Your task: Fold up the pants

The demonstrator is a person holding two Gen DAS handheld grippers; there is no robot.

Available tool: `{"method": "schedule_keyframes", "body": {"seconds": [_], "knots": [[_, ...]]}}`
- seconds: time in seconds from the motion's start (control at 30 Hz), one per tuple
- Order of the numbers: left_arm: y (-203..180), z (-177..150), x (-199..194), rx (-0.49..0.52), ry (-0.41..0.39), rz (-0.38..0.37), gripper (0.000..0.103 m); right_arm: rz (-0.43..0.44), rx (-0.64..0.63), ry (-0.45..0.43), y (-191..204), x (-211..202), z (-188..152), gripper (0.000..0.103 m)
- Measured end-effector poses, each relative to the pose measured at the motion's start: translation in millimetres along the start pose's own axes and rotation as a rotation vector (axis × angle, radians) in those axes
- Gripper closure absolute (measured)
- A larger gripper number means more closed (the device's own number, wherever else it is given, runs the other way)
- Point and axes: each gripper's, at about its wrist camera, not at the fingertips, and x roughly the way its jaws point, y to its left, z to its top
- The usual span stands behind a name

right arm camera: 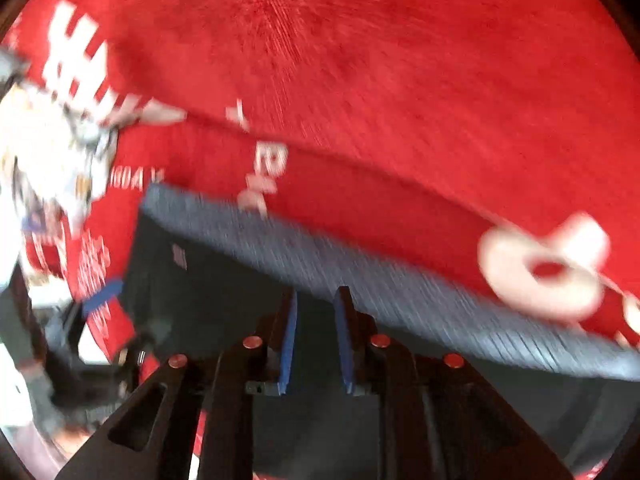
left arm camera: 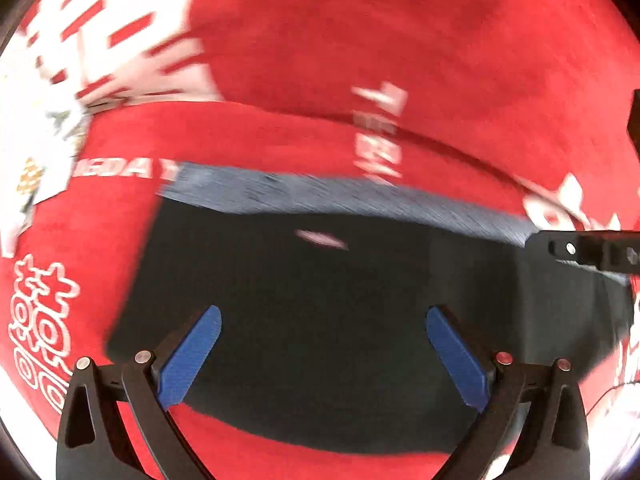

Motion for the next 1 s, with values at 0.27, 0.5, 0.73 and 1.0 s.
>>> {"method": "schedule_keyframes", "body": {"seconds": [0.27,0.5,0.73,1.0], "knots": [[-85,-70,17,0.301,0.012,0.112,0.0,-0.101,0.113,0.073,-63,4,-121,0.081],[-90,-61,20,0.293,0.076,0.142,0.0,-0.007,0.267,0.039,-121,-31,-183,0.078],[-102,-51,-2,0.203,0.107,0.154,0.0,0.096,0.653,-0.114,-232,-89,-249,0.047],[-138,-67,22,0.113,0.191,0.129,0.0,0.193,1.006,-0.28,-339,-108,-290,0.071]]}}
